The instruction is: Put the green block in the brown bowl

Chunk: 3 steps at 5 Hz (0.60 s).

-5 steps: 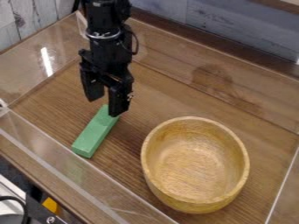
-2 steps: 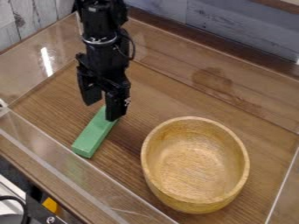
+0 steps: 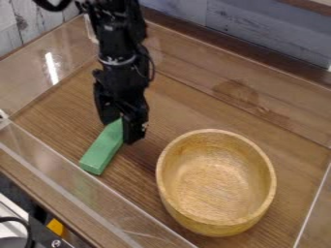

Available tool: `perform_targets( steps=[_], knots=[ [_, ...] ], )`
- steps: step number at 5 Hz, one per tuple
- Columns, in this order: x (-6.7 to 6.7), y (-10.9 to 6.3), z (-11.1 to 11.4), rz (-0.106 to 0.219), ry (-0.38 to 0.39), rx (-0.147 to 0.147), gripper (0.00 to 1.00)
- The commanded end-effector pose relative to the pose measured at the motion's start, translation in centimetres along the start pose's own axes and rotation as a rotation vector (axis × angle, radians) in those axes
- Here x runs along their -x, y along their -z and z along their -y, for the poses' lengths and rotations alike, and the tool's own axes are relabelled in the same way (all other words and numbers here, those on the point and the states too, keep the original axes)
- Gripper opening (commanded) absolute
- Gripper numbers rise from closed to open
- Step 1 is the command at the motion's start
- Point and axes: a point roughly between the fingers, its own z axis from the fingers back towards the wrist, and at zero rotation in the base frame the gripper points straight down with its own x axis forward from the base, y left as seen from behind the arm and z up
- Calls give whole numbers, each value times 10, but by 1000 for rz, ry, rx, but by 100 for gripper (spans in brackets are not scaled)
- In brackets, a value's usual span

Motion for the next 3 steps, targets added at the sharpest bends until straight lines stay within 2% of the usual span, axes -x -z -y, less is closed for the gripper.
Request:
perform_targets(
  steps=[1, 3],
  knots=[
    [-6, 2, -1, 33, 22, -30, 100],
    [-21, -5, 6, 39, -96, -26, 100]
  ],
)
